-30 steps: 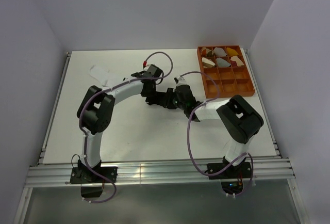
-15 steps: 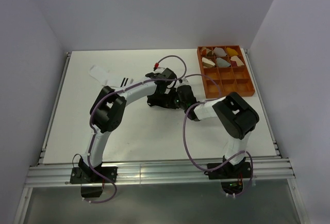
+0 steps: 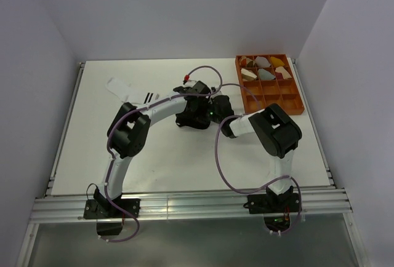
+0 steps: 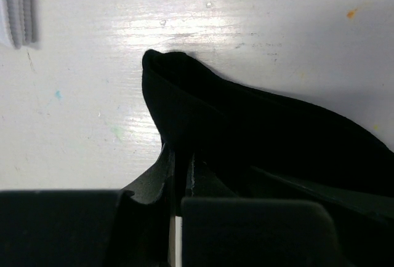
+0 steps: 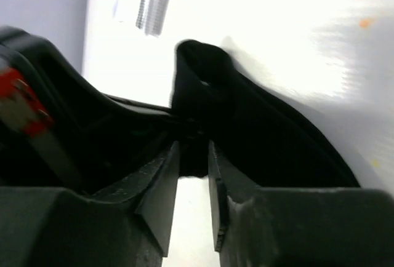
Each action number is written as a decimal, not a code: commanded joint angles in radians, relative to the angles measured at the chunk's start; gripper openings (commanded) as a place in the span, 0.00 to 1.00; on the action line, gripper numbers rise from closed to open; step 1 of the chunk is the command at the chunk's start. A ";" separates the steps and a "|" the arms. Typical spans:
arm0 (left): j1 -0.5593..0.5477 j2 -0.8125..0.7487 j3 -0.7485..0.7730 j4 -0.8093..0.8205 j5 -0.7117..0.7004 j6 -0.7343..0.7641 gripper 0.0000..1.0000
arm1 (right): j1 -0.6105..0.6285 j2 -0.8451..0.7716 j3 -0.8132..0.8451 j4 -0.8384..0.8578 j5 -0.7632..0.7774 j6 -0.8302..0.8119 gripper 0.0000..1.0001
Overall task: Roll the socks
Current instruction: Roll the sock at the center of the board.
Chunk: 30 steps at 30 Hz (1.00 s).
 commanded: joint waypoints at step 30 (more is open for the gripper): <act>0.045 -0.091 -0.145 0.090 0.181 -0.012 0.00 | -0.083 0.131 0.100 0.214 -0.096 0.234 0.37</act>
